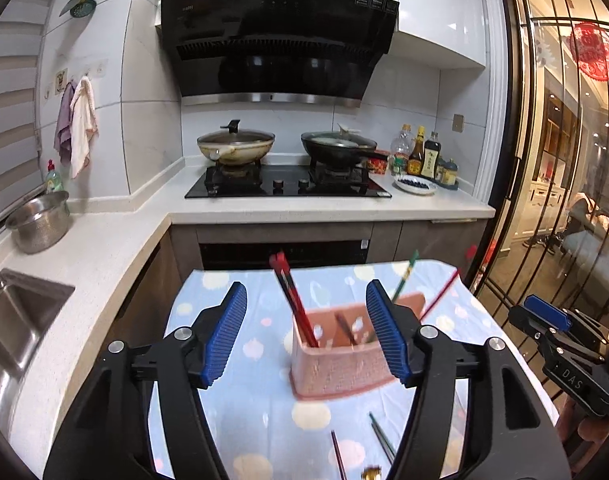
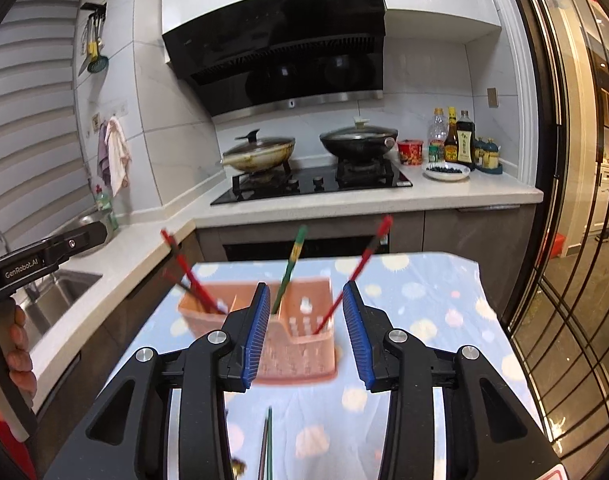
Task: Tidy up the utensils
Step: 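Open both tools and move them back over the table, then close the left tool on a dark red chopstick while the right grasps a green chopstick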
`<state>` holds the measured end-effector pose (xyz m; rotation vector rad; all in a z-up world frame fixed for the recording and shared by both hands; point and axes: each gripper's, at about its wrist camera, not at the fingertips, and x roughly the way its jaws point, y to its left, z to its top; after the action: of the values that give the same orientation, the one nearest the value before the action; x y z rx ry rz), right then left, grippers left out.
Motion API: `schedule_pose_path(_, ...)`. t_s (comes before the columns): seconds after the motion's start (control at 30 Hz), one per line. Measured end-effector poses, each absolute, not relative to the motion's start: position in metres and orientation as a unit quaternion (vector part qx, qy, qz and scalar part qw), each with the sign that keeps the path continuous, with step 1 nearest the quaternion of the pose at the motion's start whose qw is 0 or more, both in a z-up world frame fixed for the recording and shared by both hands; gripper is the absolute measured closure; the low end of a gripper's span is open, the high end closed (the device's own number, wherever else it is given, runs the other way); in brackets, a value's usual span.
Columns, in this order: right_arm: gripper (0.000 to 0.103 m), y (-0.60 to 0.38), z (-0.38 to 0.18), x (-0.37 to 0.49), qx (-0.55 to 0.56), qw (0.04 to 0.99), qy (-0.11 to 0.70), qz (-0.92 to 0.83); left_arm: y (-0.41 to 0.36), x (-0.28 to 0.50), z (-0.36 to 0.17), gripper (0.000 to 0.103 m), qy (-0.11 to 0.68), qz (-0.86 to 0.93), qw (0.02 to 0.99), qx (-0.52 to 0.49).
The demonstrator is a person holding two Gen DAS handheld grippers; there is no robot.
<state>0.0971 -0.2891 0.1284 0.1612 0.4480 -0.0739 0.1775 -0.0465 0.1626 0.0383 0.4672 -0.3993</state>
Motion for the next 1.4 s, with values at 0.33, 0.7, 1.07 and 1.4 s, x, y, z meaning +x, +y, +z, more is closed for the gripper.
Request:
schedule_pose_path(0.33,0.066,-0.26,0.056,0.019,0.069,0.951,0.299,-0.031,-0.032,0.117,0.083,0.044,0.311,-0.191,0.931,0.031)
schedule_pose_path(0.7,0.066,-0.244,-0.017,-0.027,0.08,0.923,0.376,-0.022,-0.036,0.075,0.002,0.044,0.404,-0.191,0.894,0.04)
schedule_pose_path(1.07,0.069,-0.23,-0.054,-0.031,0.08,0.907,0.413,-0.006,-0.038,0.048,-0.044,0.044,0.454,-0.188,0.87,0.052)
schedule_pose_path(1.4,0.081,-0.225,-0.064,-0.025,0.072,0.902,0.426,0.001,-0.044,0.04,-0.053,0.044,0.461,-0.186,0.865,0.07)
